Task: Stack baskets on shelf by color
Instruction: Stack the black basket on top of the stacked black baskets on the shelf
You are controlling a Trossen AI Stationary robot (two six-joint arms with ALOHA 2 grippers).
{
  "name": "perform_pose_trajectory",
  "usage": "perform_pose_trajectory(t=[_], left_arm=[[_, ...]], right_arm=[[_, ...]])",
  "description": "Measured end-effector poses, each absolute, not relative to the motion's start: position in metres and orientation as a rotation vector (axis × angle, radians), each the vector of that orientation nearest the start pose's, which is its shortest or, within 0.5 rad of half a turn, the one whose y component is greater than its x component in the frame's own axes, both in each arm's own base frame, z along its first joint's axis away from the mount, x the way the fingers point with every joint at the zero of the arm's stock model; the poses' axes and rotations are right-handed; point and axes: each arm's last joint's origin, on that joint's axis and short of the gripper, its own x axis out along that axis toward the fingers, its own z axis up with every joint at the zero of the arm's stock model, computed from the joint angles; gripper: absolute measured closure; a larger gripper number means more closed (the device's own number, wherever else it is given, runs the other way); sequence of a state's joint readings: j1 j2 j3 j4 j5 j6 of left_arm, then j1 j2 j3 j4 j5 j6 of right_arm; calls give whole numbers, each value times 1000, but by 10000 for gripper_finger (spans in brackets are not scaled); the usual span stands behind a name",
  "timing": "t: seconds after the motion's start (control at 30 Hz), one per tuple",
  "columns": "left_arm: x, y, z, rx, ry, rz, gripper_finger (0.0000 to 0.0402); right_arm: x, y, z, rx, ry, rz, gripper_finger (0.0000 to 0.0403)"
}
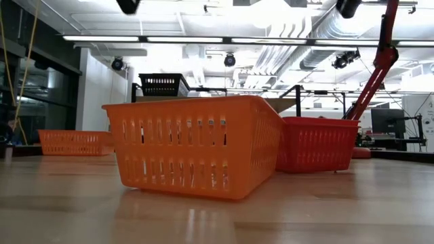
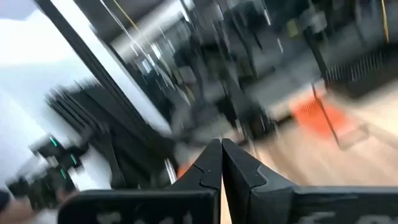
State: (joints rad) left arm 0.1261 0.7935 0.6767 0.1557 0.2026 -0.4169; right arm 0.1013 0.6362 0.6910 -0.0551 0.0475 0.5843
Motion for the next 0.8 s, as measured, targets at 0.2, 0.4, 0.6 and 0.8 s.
perform_pose_trajectory(t=[0.2,0.4,0.6,0.8], left_arm=[[147,13,345,-379,-132,-108,401],[125,10,351,-315,-184,-112,401],[115,9,350,-313,-171,-108,401],[116,9,345,-322,-118,-98,401]], right_arm=[[177,32,341,812,519,48,365],[191,66,330,1049,990,42,272],[182,111,304,1264,1374,-203,215],[170,149,281,1466,1396,-719,208]])
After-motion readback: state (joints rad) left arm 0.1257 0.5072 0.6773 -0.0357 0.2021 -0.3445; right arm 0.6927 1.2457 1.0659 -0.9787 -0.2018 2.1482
